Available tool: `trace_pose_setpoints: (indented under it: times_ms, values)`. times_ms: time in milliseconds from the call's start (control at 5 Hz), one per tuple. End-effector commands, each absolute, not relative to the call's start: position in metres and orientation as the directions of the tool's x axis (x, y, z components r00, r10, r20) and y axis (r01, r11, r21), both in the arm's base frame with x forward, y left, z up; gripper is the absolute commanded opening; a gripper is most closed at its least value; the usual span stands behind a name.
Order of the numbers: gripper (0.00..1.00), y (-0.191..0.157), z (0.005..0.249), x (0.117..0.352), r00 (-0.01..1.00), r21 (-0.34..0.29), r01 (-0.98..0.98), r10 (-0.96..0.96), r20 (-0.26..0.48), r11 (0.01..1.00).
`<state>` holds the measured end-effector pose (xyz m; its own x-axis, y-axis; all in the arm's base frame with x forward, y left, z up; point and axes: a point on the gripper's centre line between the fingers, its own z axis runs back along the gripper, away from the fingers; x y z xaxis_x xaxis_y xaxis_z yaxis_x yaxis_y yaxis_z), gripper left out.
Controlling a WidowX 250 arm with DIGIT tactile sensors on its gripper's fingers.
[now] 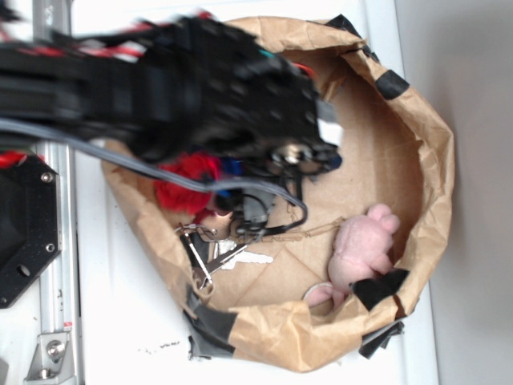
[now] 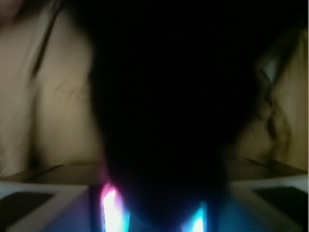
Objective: Grab the blue rope.
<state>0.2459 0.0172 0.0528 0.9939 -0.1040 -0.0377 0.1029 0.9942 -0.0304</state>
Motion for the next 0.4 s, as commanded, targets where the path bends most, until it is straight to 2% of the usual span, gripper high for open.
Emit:
trace_pose_setpoints:
  times_ms: [0, 200]
  values:
    - [0.00, 0.021, 0.146, 0.252, 0.999, 0.015, -0.005, 0.005, 0.045, 1.000]
    - [0.00, 0.012, 0.159, 0.255, 0.998, 0.030, 0.004, -0.006, 0.058, 1.000]
